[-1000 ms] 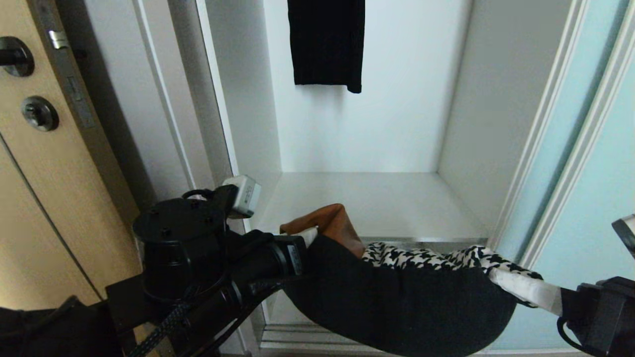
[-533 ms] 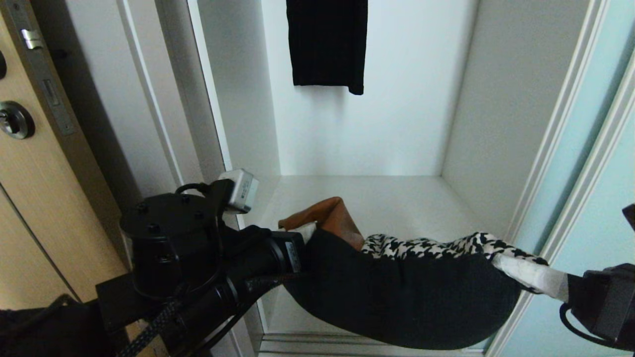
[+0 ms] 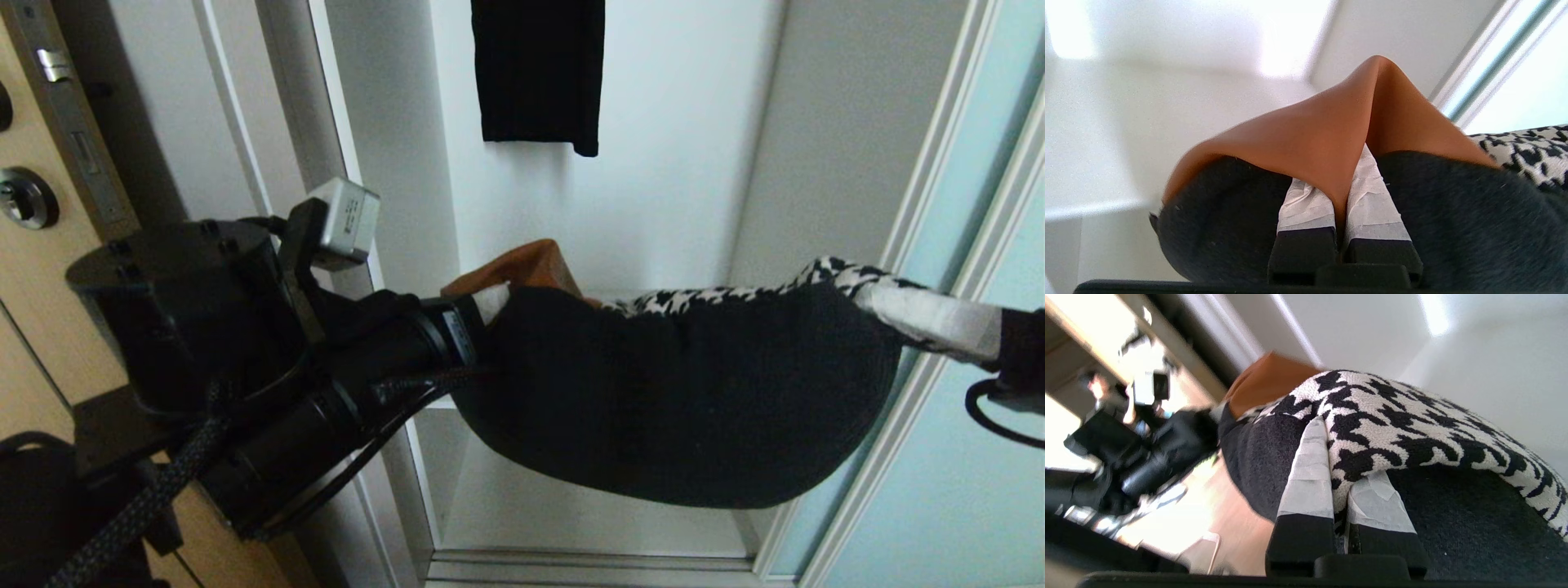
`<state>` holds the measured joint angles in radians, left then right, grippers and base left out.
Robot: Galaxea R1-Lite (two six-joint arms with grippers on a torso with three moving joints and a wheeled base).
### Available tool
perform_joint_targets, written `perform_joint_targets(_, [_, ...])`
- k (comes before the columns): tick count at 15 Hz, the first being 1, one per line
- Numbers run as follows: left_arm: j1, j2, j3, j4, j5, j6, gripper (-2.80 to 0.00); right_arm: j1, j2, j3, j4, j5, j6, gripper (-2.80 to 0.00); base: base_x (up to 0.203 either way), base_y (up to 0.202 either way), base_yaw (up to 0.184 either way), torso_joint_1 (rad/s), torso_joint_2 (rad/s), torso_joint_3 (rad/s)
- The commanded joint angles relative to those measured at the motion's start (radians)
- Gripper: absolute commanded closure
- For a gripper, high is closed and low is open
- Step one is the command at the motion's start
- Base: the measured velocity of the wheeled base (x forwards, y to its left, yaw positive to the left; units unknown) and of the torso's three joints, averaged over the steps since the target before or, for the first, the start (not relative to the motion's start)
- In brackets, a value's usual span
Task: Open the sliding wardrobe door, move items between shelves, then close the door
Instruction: Place the pillow on the higher shelf
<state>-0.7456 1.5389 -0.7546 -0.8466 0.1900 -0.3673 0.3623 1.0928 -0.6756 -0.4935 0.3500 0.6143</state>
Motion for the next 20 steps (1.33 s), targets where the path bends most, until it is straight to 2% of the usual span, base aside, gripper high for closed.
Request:
perform_joint_targets(1, [0.042, 0.015, -0.080, 0.018, 0.000, -0.001, 0.00, -0.049, 0.106, -0.118, 0.013, 0.005, 0.002, 0.00, 0.000, 0.000, 0.000, 0.000, 0.00, 0.000])
perform_joint_targets(5, [0.121, 0.142, -0.226, 0.041, -0.007, 0.002, 0.00, -0.092, 0.322, -0.381, 0.023, 0.008, 0.003, 0.00, 0.000, 0.000, 0.000, 0.000, 0.00, 0.000])
perform_joint_targets(10, [0.247, 0.370, -0.462, 0.052, -0.009, 0.006, 0.00, -0.134, 0.676, -0.677, 0.018, 0.007, 0.001, 0.00, 0.000, 0.000, 0.000, 0.000, 0.00, 0.000])
perform_joint_targets(15, [0.304, 0.617, -0.647, 0.041, -0.006, 0.037, 0.00, -0.185, 1.018, -0.960, -0.007, 0.011, -0.007, 0.00, 0.000, 0.000, 0.000, 0.000, 0.00, 0.000])
perform_joint_targets(18, [0.321, 0.766, -0.778, 0.052, -0.007, 0.044, 0.00, -0.232, 1.159, -1.018, -0.006, 0.037, -0.056, 0.00, 0.000, 0.000, 0.000, 0.000, 0.00, 0.000])
perform_joint_targets(20, [0.324, 0.808, -0.788, 0.066, -0.009, 0.045, 0.00, -0.242, 1.190, -0.973, -0.010, 0.044, -0.082, 0.00, 0.000, 0.000, 0.000, 0.000, 0.00, 0.000])
